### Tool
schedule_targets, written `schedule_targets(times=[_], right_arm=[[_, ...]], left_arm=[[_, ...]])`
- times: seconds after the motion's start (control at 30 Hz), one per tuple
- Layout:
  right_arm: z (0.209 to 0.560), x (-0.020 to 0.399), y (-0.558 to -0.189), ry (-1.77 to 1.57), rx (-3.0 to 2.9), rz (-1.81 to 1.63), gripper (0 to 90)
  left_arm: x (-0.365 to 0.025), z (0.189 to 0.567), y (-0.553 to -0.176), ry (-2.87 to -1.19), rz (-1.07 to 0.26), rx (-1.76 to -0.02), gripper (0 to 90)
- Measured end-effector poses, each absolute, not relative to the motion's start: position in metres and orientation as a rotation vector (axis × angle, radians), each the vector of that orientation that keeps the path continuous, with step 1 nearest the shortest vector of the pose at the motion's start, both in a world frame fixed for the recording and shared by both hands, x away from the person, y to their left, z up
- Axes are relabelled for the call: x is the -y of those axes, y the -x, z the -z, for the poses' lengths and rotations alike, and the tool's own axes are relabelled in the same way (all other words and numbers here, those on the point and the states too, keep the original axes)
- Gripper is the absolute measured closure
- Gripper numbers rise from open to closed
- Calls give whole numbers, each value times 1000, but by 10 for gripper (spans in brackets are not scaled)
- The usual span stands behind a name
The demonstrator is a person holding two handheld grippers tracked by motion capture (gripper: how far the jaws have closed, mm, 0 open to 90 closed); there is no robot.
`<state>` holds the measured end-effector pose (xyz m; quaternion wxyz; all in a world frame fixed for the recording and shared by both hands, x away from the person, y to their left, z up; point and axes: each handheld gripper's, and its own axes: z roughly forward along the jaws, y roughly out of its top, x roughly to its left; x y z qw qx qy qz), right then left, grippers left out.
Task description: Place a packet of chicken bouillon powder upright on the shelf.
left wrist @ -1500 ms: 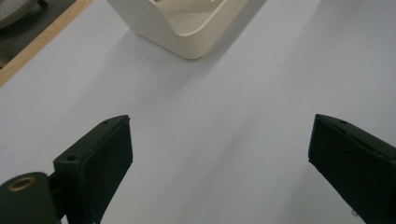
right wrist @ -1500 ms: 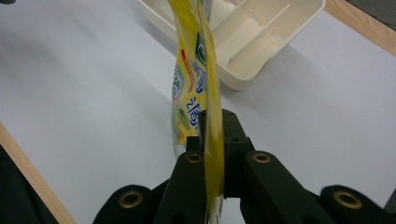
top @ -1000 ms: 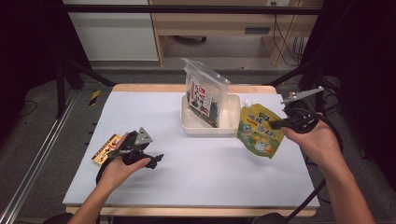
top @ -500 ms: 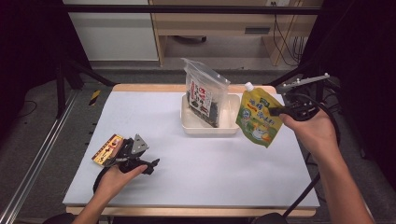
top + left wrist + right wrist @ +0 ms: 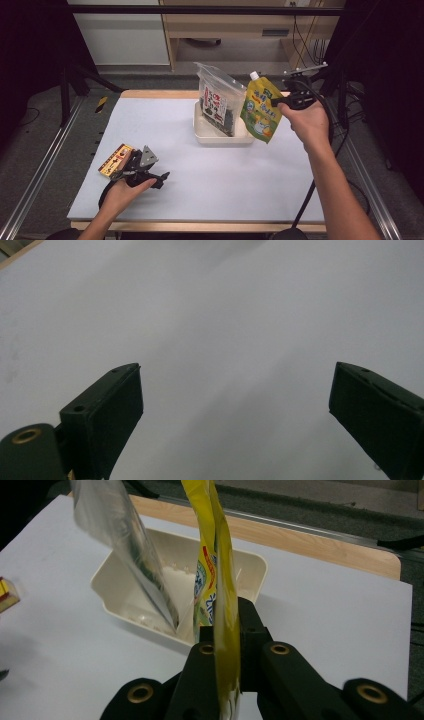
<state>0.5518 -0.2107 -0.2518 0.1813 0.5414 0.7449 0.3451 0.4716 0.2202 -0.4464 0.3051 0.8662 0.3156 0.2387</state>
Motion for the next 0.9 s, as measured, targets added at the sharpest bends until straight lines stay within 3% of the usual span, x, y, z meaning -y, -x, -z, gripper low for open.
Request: schedule_targets(times=[0.47,0.9], right_arm=[[263,186,-592,-1654,-2024,-957,900],[276,172,-605,-1700,-1981,-1011,900]], left_arm=[[-216,451,-472,-2301,-612,-828,70],[-215,450,-471,-2295,-607,-827,71]])
